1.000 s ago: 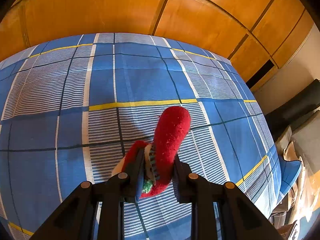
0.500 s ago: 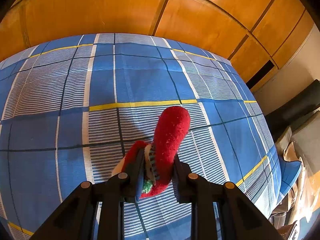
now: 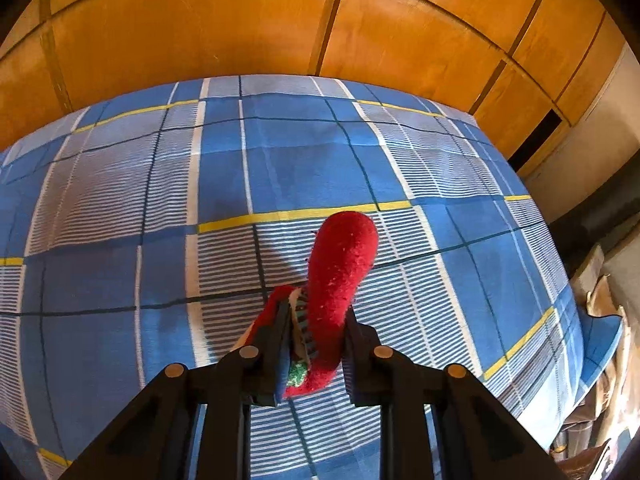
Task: Organize soft objects
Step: 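Release the tissue pack into the tray and withdraw the left gripper, then carry the red sock to the tray and release it with the right gripper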
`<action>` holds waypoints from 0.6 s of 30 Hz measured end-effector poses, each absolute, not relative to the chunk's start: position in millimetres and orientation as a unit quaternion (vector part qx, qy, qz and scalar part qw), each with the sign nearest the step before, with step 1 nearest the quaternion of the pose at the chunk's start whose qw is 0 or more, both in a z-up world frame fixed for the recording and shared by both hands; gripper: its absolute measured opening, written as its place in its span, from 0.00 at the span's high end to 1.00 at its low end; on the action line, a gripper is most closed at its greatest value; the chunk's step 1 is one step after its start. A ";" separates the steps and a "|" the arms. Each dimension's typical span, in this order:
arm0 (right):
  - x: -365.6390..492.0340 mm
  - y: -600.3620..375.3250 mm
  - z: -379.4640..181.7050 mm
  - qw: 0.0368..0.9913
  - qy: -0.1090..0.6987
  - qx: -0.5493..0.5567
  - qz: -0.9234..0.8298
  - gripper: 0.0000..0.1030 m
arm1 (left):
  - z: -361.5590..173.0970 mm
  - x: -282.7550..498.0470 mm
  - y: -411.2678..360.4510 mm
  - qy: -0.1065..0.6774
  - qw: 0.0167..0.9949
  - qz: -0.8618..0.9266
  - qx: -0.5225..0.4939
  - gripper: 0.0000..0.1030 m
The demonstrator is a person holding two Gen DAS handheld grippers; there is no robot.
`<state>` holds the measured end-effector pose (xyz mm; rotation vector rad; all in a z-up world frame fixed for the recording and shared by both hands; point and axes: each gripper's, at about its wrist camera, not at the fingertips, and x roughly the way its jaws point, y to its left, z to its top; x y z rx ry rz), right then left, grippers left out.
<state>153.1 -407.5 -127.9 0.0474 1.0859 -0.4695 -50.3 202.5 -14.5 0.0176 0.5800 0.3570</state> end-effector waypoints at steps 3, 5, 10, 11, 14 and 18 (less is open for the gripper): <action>153.5 -409.9 -126.5 0.829 0.514 0.045 -0.218 0.81 | -17.0 -50.7 202.3 0.290 0.943 0.166 0.005 0.00; 154.0 -412.0 -124.5 0.828 0.515 0.065 -0.213 0.82 | -20.4 -50.3 202.5 0.295 0.942 0.160 0.003 0.00; 165.7 -407.3 -118.1 0.824 0.523 0.079 -0.203 0.83 | -30.6 -49.0 203.2 0.309 0.939 0.152 -0.003 0.00; 170.0 -402.6 -115.2 0.825 0.523 0.074 -0.199 0.83 | -32.5 -48.5 204.1 0.313 0.938 0.150 -0.004 0.00; 183.1 -386.7 -104.6 0.832 0.519 0.058 -0.186 0.83 | -36.0 -47.6 204.7 0.317 0.937 0.149 -0.003 0.00; 205.8 -355.4 -79.7 0.846 0.507 0.032 -0.163 0.83 | -36.3 -49.4 205.5 0.315 0.937 0.150 -0.004 0.00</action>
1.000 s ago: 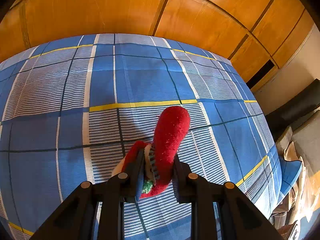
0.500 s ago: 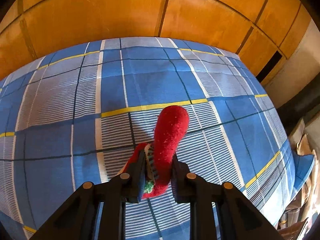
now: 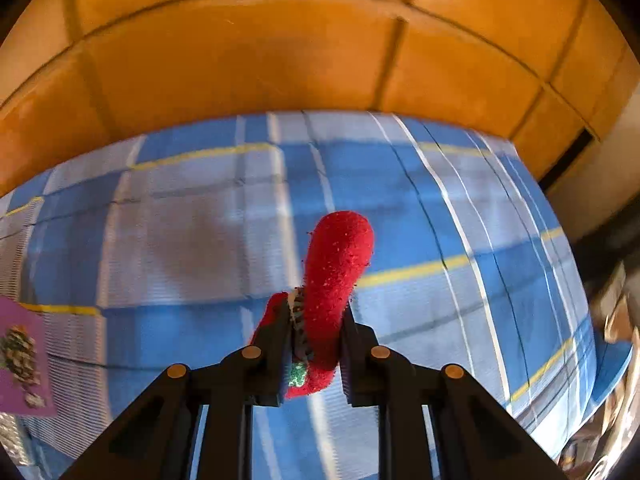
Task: Organize soft objects
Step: 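Carry the red sock to the tray and release it with the right gripper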
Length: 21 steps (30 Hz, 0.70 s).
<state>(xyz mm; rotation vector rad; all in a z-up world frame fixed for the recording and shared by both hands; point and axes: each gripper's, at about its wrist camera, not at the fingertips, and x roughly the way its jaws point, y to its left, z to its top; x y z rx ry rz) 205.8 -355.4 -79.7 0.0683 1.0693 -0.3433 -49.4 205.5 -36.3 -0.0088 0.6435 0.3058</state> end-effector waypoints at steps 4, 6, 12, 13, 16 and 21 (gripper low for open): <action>225.9 -320.2 -45.7 0.865 0.483 0.010 -0.133 0.83 | -35.5 -50.2 206.7 0.315 0.937 0.150 -0.005 0.00; 235.2 -300.5 -26.7 0.876 0.469 -0.003 -0.116 0.83 | -35.4 -50.5 206.9 0.315 0.937 0.150 -0.006 0.00; 257.6 -224.5 31.6 0.903 0.424 -0.042 -0.055 0.83 | -36.8 -51.6 209.2 0.317 0.937 0.147 -0.010 0.00; 259.8 -212.3 37.7 0.906 0.419 -0.047 -0.045 0.83 | -37.2 -51.9 209.5 0.317 0.937 0.147 -0.011 0.00; 262.2 -166.2 56.9 0.914 0.401 -0.063 0.000 0.83 | -38.6 -52.8 210.5 0.318 0.937 0.147 -0.013 0.00; 252.3 -83.6 70.8 0.917 0.378 -0.088 0.093 0.83 | -40.0 -54.6 213.0 0.319 0.936 0.148 -0.016 0.00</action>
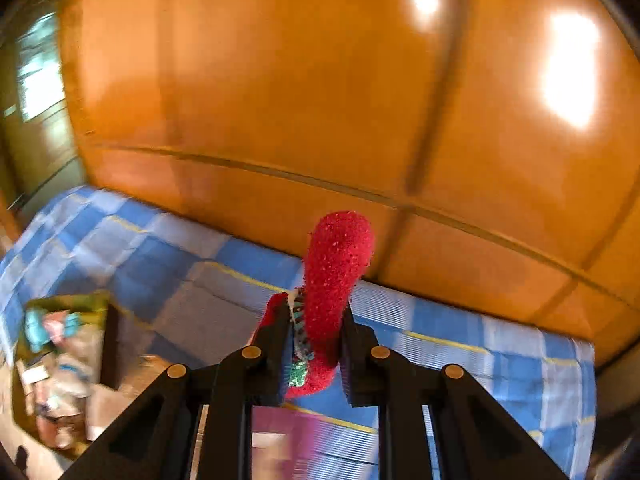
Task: Organize soft objects
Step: 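Carry the red sock to the tray and release it with the right gripper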
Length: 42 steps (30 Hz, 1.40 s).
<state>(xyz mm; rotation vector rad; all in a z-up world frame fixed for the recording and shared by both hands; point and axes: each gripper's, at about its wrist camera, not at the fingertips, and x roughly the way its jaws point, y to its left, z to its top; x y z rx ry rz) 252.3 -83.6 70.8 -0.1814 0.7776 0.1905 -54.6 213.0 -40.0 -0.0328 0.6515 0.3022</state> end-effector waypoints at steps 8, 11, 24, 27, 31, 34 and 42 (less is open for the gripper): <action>205.6 33.3 64.4 0.889 0.362 -0.148 0.237 0.83 | -41.0 -57.7 221.6 0.318 0.935 0.156 -0.025 0.00; 182.7 65.6 56.9 0.873 0.363 -0.165 0.281 0.83 | -42.3 -58.2 223.6 0.319 0.934 0.157 -0.027 0.00; 124.0 144.5 -44.8 0.782 0.476 -0.174 0.362 0.82 | -45.5 -63.0 249.6 0.317 0.927 0.191 -0.056 0.00; 128.6 156.3 -68.9 0.786 0.487 -0.173 0.338 0.79 | -44.9 -63.6 256.8 0.317 0.925 0.199 -0.066 0.00; 130.6 165.4 -84.8 0.802 0.479 -0.161 0.319 0.66 | -42.9 -64.1 261.3 0.316 0.924 0.200 -0.076 0.00; 124.1 165.9 -77.2 0.816 0.457 -0.160 0.315 0.58 | -40.3 -66.2 259.9 0.310 0.926 0.200 -0.076 0.00; 89.5 149.4 -43.8 0.855 0.392 -0.146 0.307 0.34 | -35.6 -69.2 258.1 0.305 0.925 0.212 -0.079 0.00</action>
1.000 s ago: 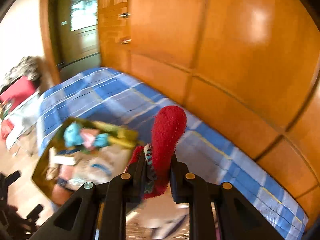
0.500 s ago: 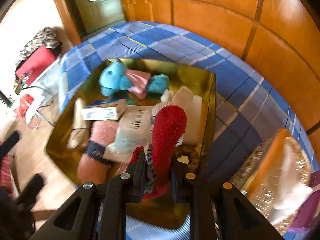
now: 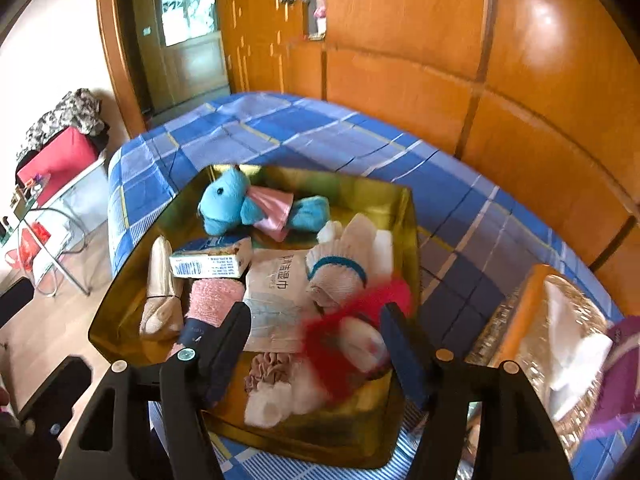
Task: Organize soft objects
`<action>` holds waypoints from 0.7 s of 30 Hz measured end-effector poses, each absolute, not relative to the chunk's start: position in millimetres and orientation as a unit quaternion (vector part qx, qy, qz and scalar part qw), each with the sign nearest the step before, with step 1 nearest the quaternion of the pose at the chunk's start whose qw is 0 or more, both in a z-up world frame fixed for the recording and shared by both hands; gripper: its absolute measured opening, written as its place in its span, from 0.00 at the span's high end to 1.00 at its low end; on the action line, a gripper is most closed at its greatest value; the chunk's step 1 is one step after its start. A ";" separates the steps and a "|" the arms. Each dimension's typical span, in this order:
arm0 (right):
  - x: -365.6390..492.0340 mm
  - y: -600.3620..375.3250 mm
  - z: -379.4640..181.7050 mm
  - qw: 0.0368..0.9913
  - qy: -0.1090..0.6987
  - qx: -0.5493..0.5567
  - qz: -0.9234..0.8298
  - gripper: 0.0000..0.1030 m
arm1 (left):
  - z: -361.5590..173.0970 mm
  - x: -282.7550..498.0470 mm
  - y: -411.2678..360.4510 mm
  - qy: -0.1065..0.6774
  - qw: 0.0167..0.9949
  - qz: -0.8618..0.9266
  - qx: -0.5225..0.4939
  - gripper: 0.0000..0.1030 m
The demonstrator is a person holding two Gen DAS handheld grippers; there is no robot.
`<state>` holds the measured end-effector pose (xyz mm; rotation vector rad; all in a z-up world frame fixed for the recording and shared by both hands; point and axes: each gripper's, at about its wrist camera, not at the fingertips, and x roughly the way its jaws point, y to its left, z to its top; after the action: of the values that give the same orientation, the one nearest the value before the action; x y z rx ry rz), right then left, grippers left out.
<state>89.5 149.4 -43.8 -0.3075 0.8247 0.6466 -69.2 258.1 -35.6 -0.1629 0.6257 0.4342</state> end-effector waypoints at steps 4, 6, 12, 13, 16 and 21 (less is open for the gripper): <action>76.9 135.0 -37.7 0.871 0.379 -0.130 0.286 0.34 | -33.2 -71.4 255.6 0.300 0.927 0.210 -0.080 0.00; 71.6 128.2 -37.7 0.874 0.377 -0.121 0.282 0.34 | -31.8 -72.2 253.1 0.297 0.929 0.208 -0.079 0.00; 58.5 112.6 -43.4 0.877 0.381 -0.094 0.277 0.34 | -28.1 -75.1 248.2 0.289 0.932 0.205 -0.081 0.00; 56.0 109.7 -43.8 0.878 0.380 -0.089 0.276 0.34 | -27.3 -75.5 247.7 0.288 0.932 0.204 -0.081 0.00; 48.4 102.2 -43.7 0.892 0.367 -0.085 0.251 0.34 | -25.4 -76.5 246.7 0.285 0.933 0.204 -0.082 0.00; 40.2 94.8 -41.0 0.909 0.344 -0.087 0.219 0.34 | -24.2 -77.6 243.5 0.286 0.933 0.206 -0.079 0.00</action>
<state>40.2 94.8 -41.0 -0.1792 0.7098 0.4509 -77.6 243.5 -24.2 -0.1621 0.5848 0.4213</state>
